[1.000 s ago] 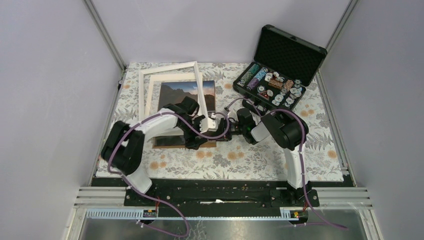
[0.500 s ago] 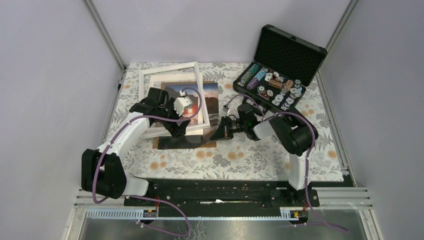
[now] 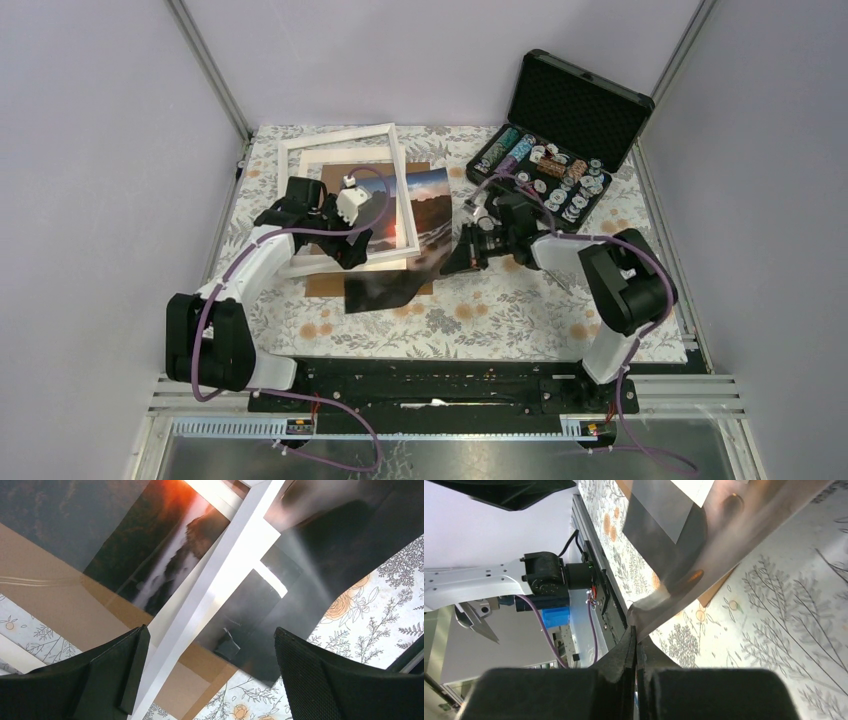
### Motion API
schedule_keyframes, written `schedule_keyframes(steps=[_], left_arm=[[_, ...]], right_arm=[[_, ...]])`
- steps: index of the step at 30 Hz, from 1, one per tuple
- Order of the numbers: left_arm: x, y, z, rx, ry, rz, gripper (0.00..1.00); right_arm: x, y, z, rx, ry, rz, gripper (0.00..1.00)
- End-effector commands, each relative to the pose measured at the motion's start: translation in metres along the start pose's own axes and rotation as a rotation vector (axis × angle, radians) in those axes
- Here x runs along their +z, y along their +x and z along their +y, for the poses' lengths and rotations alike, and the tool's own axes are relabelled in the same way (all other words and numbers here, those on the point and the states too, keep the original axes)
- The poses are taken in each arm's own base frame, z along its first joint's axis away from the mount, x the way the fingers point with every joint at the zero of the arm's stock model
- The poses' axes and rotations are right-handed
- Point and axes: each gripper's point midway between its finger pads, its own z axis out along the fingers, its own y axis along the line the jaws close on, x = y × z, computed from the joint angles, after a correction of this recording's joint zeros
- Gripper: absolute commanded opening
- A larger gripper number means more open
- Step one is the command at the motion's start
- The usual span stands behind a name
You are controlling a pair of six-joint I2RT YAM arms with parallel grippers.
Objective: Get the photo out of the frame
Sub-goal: Pick up the photo from the photo frame, then place the photo in the photo frame.
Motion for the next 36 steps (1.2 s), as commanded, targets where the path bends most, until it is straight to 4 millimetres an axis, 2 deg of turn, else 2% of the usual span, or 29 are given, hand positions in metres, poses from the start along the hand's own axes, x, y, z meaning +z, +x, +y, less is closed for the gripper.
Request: schedule_keyframes(steps=[1,7,12,16,20,24,27,31,33,36], left_arm=[[-0.003,-0.018,0.000,0.014,0.002,-0.083,0.99],[-0.015,-0.028,-0.009,0.017,0.045,-0.090,0.99],[-0.032,-0.049,-0.025,0.052,0.101,-0.155,0.99],[-0.047,-0.064,-0.058,0.112,0.201,-0.150,0.99],[-0.060,-0.080,-0.091,0.187,0.202,-0.145,0.99],[-0.083,-0.111,-0.120,0.230,0.237,-0.239,0.99],[-0.092,-0.133,-0.139,0.243,0.273,-0.282,0.99],[-0.092,-0.159,-0.165,0.272,0.311,-0.308,0.99],[-0.085,-0.171,-0.169,0.290,0.291,-0.316,0.99],[-0.071,-0.187,-0.164,0.325,0.217,-0.336,0.99]], right_arm=[[-0.041,-0.014,0.035,-0.113,-0.065,-0.052,0.00],[-0.073,-0.015,0.072,-0.216,-0.084,-0.092,0.00],[-0.094,-0.023,0.092,-0.219,-0.090,-0.134,0.00],[-0.111,-0.033,0.113,-0.246,-0.067,-0.163,0.00],[-0.129,-0.049,0.130,-0.289,-0.026,-0.234,0.00],[-0.142,-0.064,0.152,-0.293,-0.023,-0.300,0.00],[-0.147,-0.075,0.169,-0.277,-0.057,-0.336,0.00],[-0.151,-0.086,0.191,-0.272,-0.129,-0.371,0.00],[-0.153,-0.087,0.198,-0.265,-0.154,-0.375,0.00],[-0.154,-0.085,0.204,-0.272,-0.178,-0.376,0.00]])
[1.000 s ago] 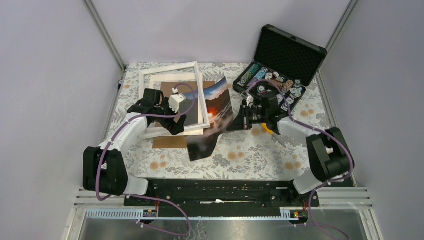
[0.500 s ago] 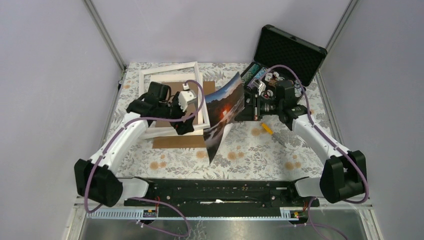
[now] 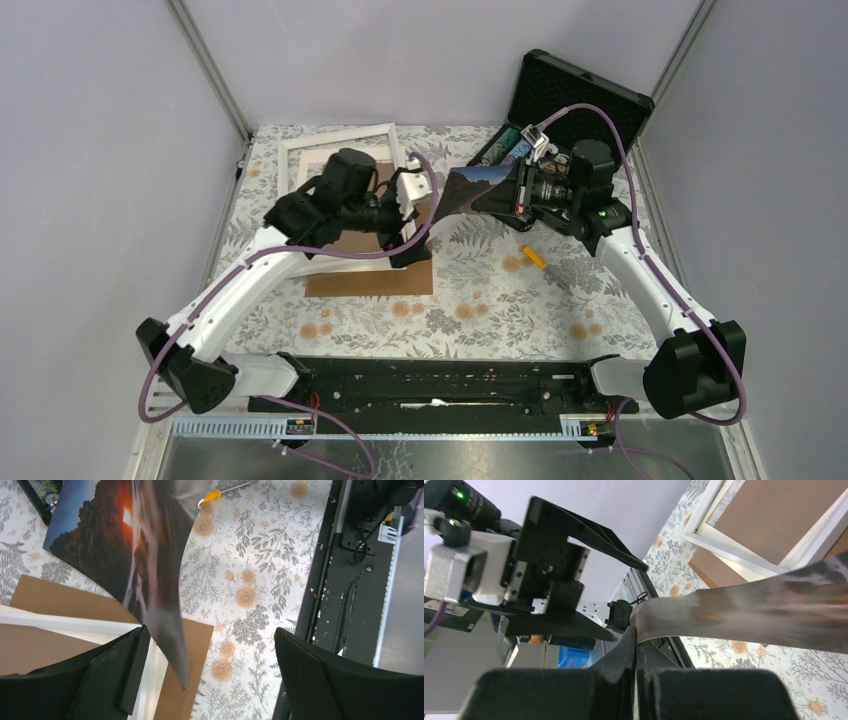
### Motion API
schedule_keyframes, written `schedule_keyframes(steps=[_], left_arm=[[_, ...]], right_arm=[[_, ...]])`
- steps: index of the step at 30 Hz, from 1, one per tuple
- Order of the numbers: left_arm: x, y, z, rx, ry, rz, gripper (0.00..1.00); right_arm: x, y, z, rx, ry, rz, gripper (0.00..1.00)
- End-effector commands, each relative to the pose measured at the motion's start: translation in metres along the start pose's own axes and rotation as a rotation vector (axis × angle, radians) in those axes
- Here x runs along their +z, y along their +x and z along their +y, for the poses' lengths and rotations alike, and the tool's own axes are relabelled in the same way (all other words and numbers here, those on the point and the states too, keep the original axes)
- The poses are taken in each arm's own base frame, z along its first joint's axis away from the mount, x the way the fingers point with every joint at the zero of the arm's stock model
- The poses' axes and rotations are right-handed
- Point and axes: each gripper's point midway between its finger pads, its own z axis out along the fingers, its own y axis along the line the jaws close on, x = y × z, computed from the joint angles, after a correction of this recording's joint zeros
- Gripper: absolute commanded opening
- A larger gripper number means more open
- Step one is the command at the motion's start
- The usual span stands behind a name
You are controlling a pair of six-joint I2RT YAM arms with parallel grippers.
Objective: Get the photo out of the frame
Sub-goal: Place the photo in the photo frame.
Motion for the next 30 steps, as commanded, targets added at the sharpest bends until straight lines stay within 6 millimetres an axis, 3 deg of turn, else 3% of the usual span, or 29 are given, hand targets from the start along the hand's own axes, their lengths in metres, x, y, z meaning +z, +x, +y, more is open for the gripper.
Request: schedule_keyframes(steps=[1,5,10,12,18,23,25,26,28,30], left_arm=[[0.016,-0.026,0.024,0.050,-0.111,-0.043,0.99],[0.028,-0.032,0.033,0.102,-0.117,-0.071,0.99],[0.044,-0.019,0.034,0.101,-0.080,-0.042,0.98],[0.046,-0.018,0.037,0.101,-0.096,-0.050,0.93],[0.044,-0.024,0.046,0.068,-0.158,-0.084,0.60],[0.034,-0.038,0.052,0.037,-0.185,-0.128,0.27],[0.027,-0.043,0.058,0.015,-0.198,-0.145,0.12],[0.023,-0.043,0.064,0.001,-0.214,-0.150,0.03],[0.014,-0.045,0.077,-0.016,-0.255,-0.150,0.00],[0.000,-0.048,0.096,-0.005,-0.328,-0.140,0.00]], right_arm=[[-0.005,-0.017,0.033,-0.041,-0.083,-0.046,0.00],[-0.008,-0.012,0.041,-0.028,-0.114,-0.034,0.00],[-0.011,-0.007,0.048,0.012,-0.145,-0.027,0.00],[-0.012,-0.007,0.051,0.037,-0.166,-0.029,0.00],[-0.012,-0.008,0.057,0.108,-0.208,-0.036,0.00],[-0.011,-0.012,0.061,0.159,-0.236,-0.044,0.00],[-0.011,-0.014,0.061,0.174,-0.238,-0.047,0.13],[-0.011,-0.014,0.061,0.175,-0.239,-0.048,0.29],[-0.012,-0.015,0.061,0.176,-0.237,-0.052,0.63],[-0.015,-0.017,0.059,0.176,-0.231,-0.060,0.84]])
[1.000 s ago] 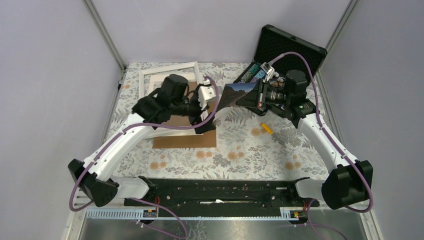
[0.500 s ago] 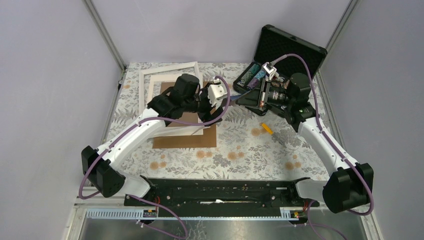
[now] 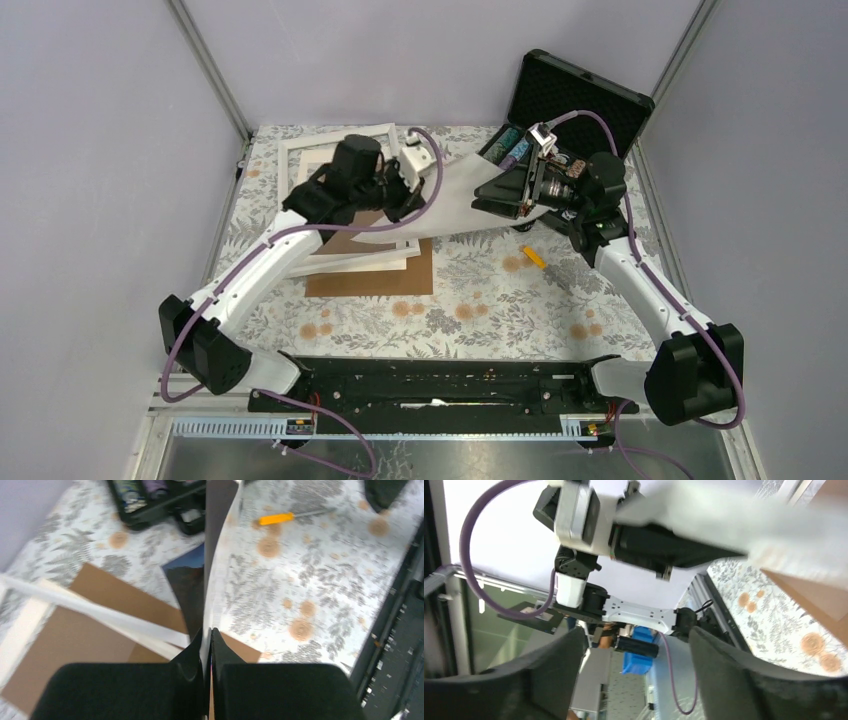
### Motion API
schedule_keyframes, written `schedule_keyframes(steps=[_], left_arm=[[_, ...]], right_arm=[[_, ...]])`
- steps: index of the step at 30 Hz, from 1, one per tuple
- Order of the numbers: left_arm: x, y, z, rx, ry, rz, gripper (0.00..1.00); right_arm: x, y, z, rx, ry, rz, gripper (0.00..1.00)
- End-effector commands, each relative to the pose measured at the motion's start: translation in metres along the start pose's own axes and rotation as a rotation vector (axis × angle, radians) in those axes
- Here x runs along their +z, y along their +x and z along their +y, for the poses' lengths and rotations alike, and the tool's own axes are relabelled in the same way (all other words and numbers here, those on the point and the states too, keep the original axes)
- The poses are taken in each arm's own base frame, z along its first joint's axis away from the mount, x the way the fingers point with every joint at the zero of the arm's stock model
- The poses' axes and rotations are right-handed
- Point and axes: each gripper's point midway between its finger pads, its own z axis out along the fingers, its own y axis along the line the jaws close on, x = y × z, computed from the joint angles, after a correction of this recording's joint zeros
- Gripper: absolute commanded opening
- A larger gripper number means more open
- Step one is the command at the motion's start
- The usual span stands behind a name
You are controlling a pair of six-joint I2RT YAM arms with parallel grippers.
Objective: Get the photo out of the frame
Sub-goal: Place the photo in the photo frame.
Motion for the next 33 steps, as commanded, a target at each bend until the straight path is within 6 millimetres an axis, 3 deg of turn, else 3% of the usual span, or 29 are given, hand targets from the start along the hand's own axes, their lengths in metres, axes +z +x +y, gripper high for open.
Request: schedule_keyframes(steps=[1,3,6,9,12,15,18,21,29,33], left_arm=[[-0.036,-0.048,0.051,0.026,-0.186,-0.107,0.00],[-0.050,-0.055,0.080,0.028,-0.285,-0.106,0.00],[-0.081,-0.069,0.135,0.058,-0.495,-0.096,0.00],[-0.124,-0.080,0.198,0.099,-0.720,-0.074,0.00],[-0.167,-0.095,0.239,0.161,-0.879,-0.074,0.00],[-0.197,-0.106,0.256,0.311,-1.032,-0.052,0.00],[-0.195,-0.096,0.251,0.425,-1.026,-0.001,0.00],[-0.176,-0.059,0.238,0.474,-0.948,0.106,0.00],[-0.105,0.108,0.206,0.471,-0.707,0.412,0.00],[-0.072,0.164,0.182,0.416,-0.563,0.456,0.00]], right_arm=[[-0.006,-0.004,0.012,-0.045,-0.034,-0.004,0.92],[-0.008,-0.005,0.011,-0.060,-0.030,-0.010,0.99],[-0.009,-0.005,0.009,-0.074,-0.027,-0.008,1.00],[-0.009,-0.005,0.008,-0.085,-0.027,-0.005,1.00],[-0.010,-0.003,0.008,-0.102,-0.027,0.002,1.00],[-0.010,-0.001,0.004,-0.109,-0.019,0.009,1.00],[-0.010,0.001,-0.003,-0.107,-0.008,0.015,1.00],[-0.010,0.001,-0.009,-0.116,0.005,0.020,1.00],[-0.009,0.001,-0.022,-0.116,0.029,0.026,1.00],[-0.009,0.001,-0.027,-0.113,0.039,0.025,1.00]])
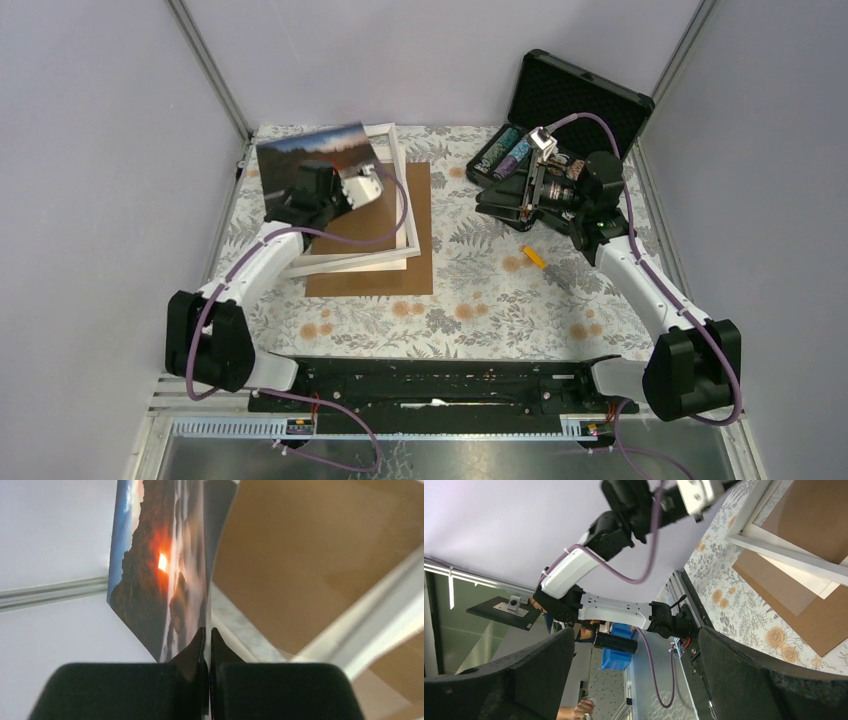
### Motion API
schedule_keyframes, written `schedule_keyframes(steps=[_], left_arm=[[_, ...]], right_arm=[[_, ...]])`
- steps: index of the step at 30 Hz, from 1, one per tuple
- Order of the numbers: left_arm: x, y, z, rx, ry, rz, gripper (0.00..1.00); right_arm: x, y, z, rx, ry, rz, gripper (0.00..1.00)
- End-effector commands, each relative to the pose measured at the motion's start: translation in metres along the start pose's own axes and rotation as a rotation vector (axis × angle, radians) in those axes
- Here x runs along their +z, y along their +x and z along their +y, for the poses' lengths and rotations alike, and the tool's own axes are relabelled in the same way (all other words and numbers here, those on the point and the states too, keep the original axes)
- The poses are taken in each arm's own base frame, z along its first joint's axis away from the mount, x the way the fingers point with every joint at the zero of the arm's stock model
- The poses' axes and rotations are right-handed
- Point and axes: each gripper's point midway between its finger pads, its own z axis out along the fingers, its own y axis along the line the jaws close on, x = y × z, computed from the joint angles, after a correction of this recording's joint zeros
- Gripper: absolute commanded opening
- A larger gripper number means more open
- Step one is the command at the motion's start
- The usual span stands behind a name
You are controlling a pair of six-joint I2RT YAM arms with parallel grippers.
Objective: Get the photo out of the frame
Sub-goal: Place the photo in the photo frame.
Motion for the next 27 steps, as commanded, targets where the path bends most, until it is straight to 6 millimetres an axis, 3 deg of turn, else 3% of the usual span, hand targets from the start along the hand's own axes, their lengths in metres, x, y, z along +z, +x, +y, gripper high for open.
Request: schedule_keyframes(steps=[1,5,10,16,22,27], left_arm=[[0.019,0.011,-0.041,0.041,0.081,-0.028,0.00],[0.035,0.035,-0.099,0.132,0.188,0.002,0.00],[0.048,0.052,-0.125,0.192,0.232,0.022,0.00],[0.061,0.043,-0.114,0.287,0.154,-0.038,0.00],[0.077,0.026,-0.082,0.248,0.050,-0.081,0.00],[0.093,0.028,-0.082,0.236,0.065,-0.049,0.00]], right_arm=[[-0.002,0.001,-0.004,-0.038,0.001,0.008,1.00],[-0.002,0.004,-0.006,-0.034,0.006,0.015,1.00],[-0.002,0.005,-0.009,-0.035,0.016,0.022,1.00],[-0.002,0.007,-0.014,-0.026,0.024,0.020,1.00],[-0.003,0.009,-0.016,-0.024,0.029,0.021,1.00],[-0.003,0.009,-0.015,-0.025,0.027,0.022,1.00]])
